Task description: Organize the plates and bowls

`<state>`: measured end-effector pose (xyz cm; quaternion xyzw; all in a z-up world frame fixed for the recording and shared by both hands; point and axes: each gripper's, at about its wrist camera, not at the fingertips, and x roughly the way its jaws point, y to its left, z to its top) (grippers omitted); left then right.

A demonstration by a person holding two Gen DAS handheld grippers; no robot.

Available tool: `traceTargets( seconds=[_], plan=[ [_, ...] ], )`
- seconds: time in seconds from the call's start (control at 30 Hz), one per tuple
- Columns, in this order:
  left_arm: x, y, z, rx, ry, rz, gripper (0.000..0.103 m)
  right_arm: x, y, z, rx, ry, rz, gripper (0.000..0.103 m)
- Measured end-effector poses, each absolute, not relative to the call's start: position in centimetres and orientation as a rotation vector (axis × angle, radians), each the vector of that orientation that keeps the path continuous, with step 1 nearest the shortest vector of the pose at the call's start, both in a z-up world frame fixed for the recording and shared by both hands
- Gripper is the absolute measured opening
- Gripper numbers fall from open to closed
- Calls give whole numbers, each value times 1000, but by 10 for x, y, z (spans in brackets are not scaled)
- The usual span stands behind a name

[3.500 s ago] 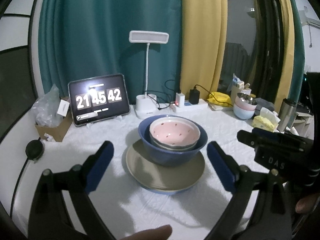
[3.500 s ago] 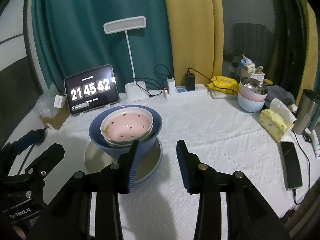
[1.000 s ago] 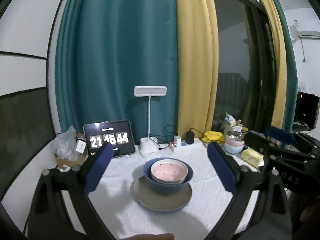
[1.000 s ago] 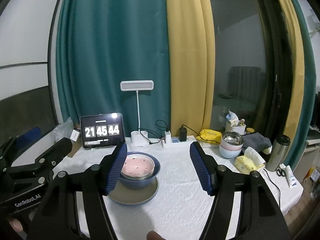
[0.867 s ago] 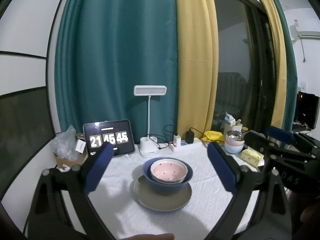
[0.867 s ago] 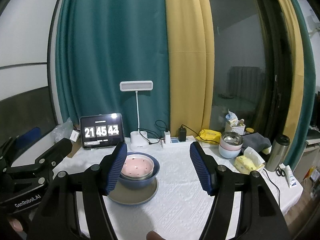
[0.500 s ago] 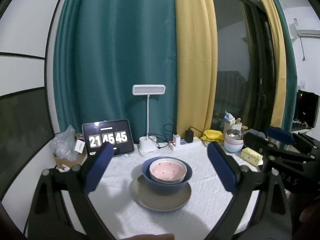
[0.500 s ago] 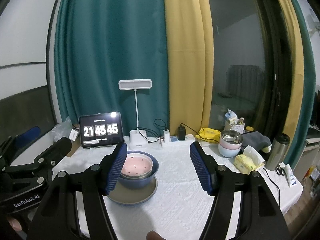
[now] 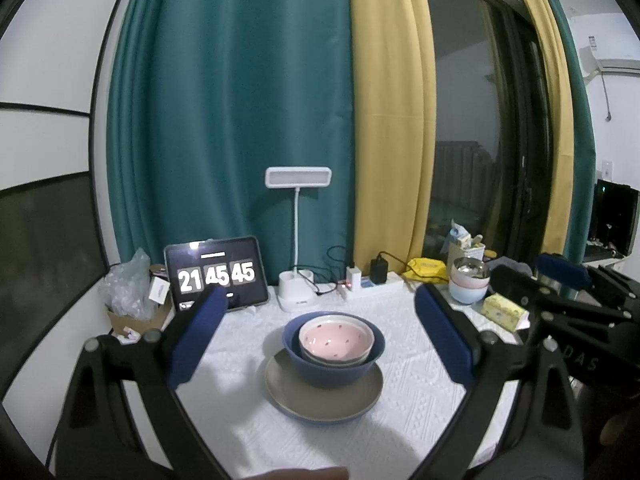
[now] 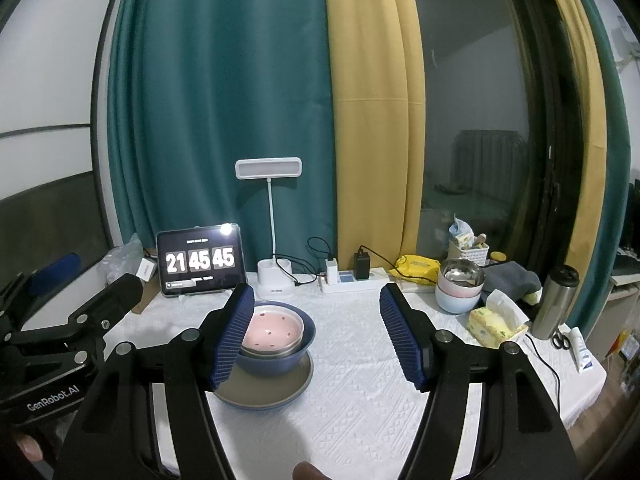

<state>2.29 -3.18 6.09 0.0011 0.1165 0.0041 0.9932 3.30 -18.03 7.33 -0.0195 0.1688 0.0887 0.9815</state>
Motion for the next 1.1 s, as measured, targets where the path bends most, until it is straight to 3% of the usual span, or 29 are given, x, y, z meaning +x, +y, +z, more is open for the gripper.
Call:
traceTargets(
  seconds=[1.1],
  plan=[
    [25,-31,59,1,238,11,96,31,-183,68,-34,348,175,69]
  ],
)
